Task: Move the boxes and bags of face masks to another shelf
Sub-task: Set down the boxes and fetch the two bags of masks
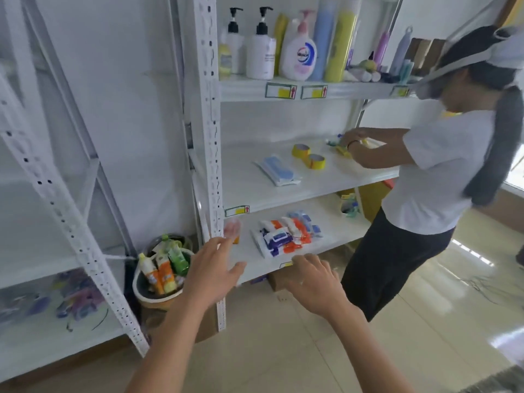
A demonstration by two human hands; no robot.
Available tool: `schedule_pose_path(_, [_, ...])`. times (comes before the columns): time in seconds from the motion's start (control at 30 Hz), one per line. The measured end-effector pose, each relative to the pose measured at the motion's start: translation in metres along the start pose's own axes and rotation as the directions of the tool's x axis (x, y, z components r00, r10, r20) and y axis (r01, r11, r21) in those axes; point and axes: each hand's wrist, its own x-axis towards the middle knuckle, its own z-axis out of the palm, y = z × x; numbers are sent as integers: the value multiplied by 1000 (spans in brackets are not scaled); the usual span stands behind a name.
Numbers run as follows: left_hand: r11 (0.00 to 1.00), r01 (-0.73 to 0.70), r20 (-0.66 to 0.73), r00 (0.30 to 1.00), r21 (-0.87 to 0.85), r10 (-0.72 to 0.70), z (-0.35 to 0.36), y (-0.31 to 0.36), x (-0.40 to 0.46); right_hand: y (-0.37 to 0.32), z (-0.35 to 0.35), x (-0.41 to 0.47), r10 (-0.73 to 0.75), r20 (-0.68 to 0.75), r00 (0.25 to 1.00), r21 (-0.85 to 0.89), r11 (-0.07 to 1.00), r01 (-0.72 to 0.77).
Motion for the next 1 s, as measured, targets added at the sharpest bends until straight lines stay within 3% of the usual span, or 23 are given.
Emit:
schedule_pose_path(0.3, [996, -44, 68, 996, -77, 49, 22, 0, 171, 23, -38, 161, 62, 13, 998, 171, 983, -63])
schedule_pose_path(0.53, [999, -1, 157, 988, -49, 9, 57, -2, 295, 48, -56, 324, 99, -5, 995, 225, 970, -96])
schedule_pose_path(0.67, [998, 63, 226, 973, -30, -55, 74, 3, 363, 58, -60, 411, 98, 54, 994, 266, 958, -109])
schedule_pose_path(0.87, [985, 170, 298, 942, -39, -151, 101, -4, 423, 56, -65, 515, 193, -31, 981, 326, 929, -173])
schedule_pose_path(1.0, [978, 203, 350, 921, -51, -173, 115, -17, 440, 58, -58, 553, 274, 41, 961, 278, 920, -274])
